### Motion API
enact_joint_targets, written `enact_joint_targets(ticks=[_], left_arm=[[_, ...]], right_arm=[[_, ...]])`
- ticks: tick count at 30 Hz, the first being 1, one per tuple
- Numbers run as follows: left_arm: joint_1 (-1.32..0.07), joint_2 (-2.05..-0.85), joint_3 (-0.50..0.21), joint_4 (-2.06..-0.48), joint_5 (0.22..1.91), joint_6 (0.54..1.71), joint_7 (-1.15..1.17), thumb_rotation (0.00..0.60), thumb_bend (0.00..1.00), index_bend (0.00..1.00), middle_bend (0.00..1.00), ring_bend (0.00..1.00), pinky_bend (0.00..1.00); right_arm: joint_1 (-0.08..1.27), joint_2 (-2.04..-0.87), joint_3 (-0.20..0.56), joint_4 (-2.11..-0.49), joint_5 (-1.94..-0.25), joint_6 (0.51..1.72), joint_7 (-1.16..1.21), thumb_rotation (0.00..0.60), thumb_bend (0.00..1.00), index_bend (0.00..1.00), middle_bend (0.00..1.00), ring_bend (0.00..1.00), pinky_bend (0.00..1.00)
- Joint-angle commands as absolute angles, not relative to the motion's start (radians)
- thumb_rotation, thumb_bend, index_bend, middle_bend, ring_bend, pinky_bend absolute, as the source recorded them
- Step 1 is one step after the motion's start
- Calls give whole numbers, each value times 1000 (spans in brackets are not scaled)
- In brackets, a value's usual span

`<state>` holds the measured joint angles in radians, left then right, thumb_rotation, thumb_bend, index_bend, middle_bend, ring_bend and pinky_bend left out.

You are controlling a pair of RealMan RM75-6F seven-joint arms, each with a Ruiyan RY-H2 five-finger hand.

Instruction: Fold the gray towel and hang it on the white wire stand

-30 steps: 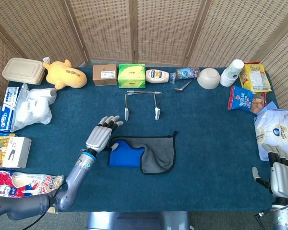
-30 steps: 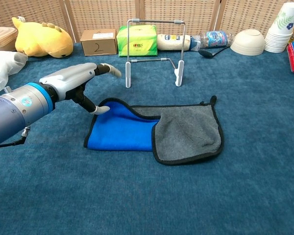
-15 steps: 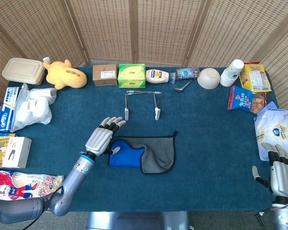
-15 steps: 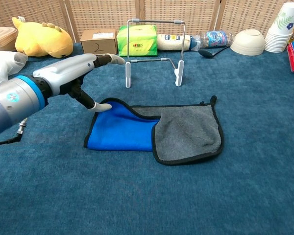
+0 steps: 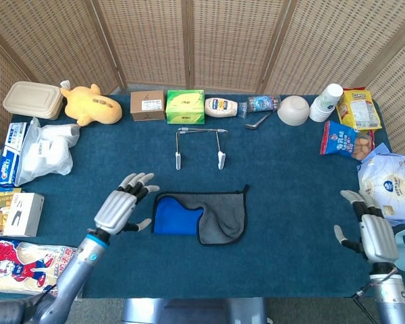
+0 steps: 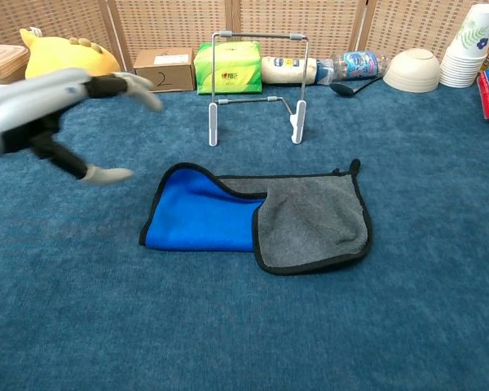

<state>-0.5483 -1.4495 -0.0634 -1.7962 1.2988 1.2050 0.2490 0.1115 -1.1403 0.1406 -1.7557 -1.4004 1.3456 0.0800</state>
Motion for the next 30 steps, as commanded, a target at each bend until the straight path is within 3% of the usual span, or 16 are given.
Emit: enact_joint_targets(ticks=[1, 15, 30], left_arm=[[-508, -1406, -28, -1836, 1326, 1244, 254, 600, 340, 223, 74, 0, 0], [-342, -1270, 51, -1921, 1382, 1403, 246, 600, 341, 259, 102, 0, 0], [-291, -1221, 30, -1930, 1426, 1432, 211, 600, 341, 265, 111, 0, 0]], right_arm=[[141, -1129, 136, -1765, -1434, 1313, 110, 600, 370, 148, 152, 8, 0], [295, -1099, 107, -1847, -1584, 1161, 160, 600, 346, 148, 152, 8, 0], [440, -1163, 92, -1898, -1611, 1008, 73, 600, 332, 131, 139, 0, 0]])
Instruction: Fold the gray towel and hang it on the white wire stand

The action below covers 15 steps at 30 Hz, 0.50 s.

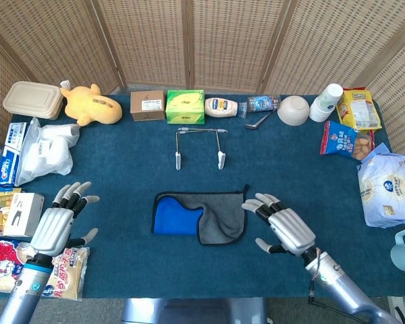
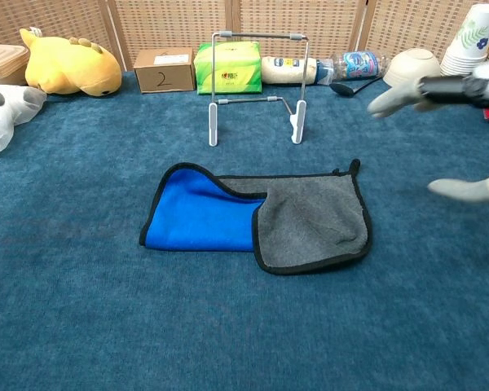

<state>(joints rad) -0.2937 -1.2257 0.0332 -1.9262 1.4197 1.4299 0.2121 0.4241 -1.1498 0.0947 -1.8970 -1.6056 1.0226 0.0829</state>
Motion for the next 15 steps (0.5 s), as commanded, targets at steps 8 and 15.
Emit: enact_joint_targets(ticks=[8, 15], left_arm=[[-268, -1195, 27, -1957, 1465, 1444, 195, 600, 340, 267, 116, 0, 0], [-257, -1198, 28, -1960, 1458, 1422, 193, 600, 341, 268, 116, 0, 0]], right_arm=[[512, -1261, 82, -1820, -1627, 953, -16, 600, 334, 129, 137, 0, 0], [547, -1339, 64, -1751, -1622, 930, -55, 600, 333, 124, 129, 0, 0]])
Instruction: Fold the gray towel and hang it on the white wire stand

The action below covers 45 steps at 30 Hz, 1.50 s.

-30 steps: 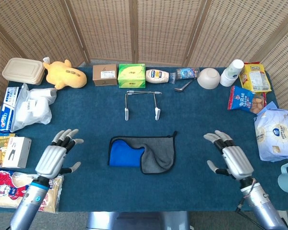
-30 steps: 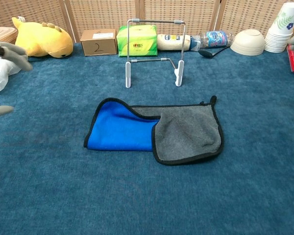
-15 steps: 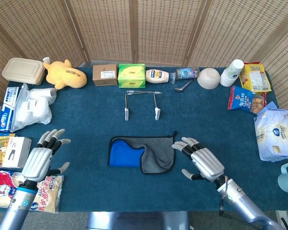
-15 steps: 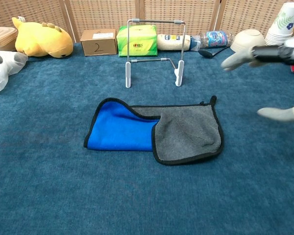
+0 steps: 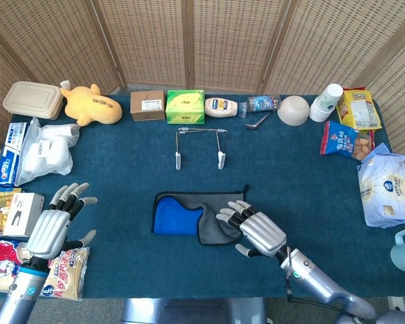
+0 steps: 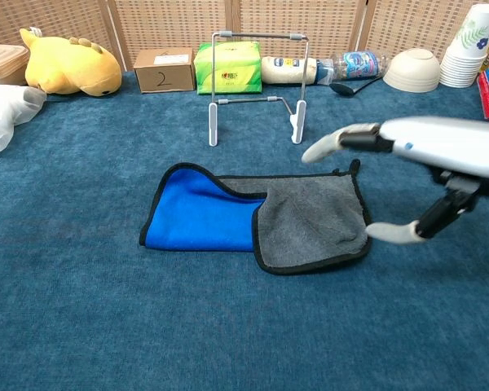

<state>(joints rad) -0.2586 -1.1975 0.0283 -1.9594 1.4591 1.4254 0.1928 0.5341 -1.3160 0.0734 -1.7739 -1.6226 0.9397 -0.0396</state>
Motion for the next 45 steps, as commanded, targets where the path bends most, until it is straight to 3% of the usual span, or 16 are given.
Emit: enact_joint_targets(ticks=[1, 23, 45], left_arm=[[-256, -1198, 27, -1961, 1458, 1420, 195, 600, 341, 269, 116, 0, 0], [-236, -1191, 6, -1978, 1457, 1400, 199, 600, 341, 267, 114, 0, 0], [-236, -1197, -12, -1979, 1462, 1374, 198, 600, 341, 265, 112, 0, 0]], right_arm=[[550, -1347, 61, -1743, -1621, 929, -58, 600, 334, 123, 127, 0, 0], [587, -1515, 15, -1569, -1643, 964, -135, 600, 334, 3, 42, 0, 0], [598, -1556, -15, -1492, -1652, 1005, -170, 600, 334, 0, 2, 0, 0]])
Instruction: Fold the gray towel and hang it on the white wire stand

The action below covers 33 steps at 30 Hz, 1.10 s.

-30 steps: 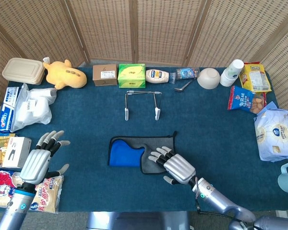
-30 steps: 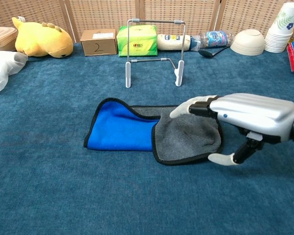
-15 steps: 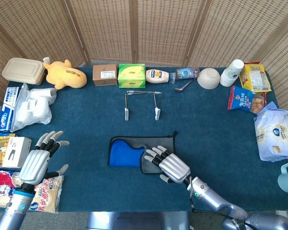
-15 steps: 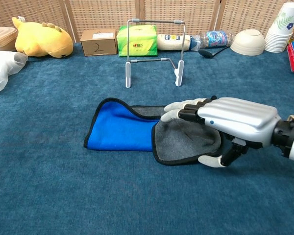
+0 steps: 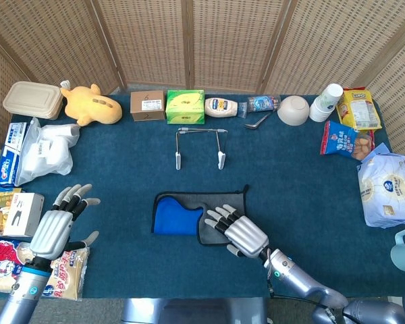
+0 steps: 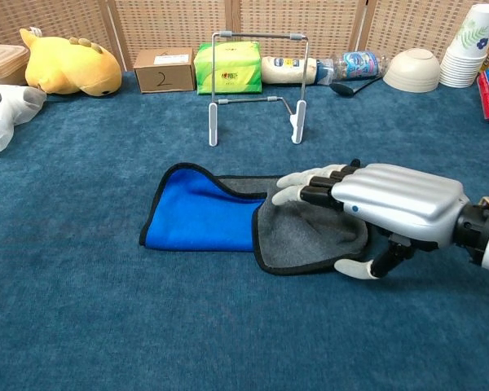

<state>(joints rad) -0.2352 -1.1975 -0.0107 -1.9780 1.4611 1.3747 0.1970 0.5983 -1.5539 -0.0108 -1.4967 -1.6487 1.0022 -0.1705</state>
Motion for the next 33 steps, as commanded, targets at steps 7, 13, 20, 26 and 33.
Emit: enact_joint_targets(ticks=[7, 13, 20, 26, 33], left_arm=[[-234, -1194, -15, -1984, 1460, 1371, 201, 600, 340, 264, 110, 0, 0], [-235, -1197, -19, -1984, 1460, 1366, 199, 600, 340, 264, 109, 0, 0], [-232, -1193, -19, -1989, 1461, 1366, 200, 600, 341, 264, 107, 0, 0], [-231, -1193, -21, -1991, 1460, 1363, 201, 600, 340, 264, 107, 0, 0], [-234, -1193, -25, -1994, 1464, 1362, 203, 600, 340, 264, 106, 0, 0]], right_arm=[[602, -1564, -24, -1478, -1657, 1012, -159, 600, 333, 0, 0, 0, 0], [602, -1567, -29, -1479, -1653, 1017, -163, 600, 334, 0, 0, 0, 0], [614, -1580, -28, -1448, -1657, 1013, -156, 600, 334, 0, 0, 0, 0], [616, -1591, -30, -1431, -1656, 1016, -142, 600, 334, 0, 0, 0, 0], [632, -1608, -15, -1421, -1658, 1019, -136, 600, 333, 0, 0, 0, 0]])
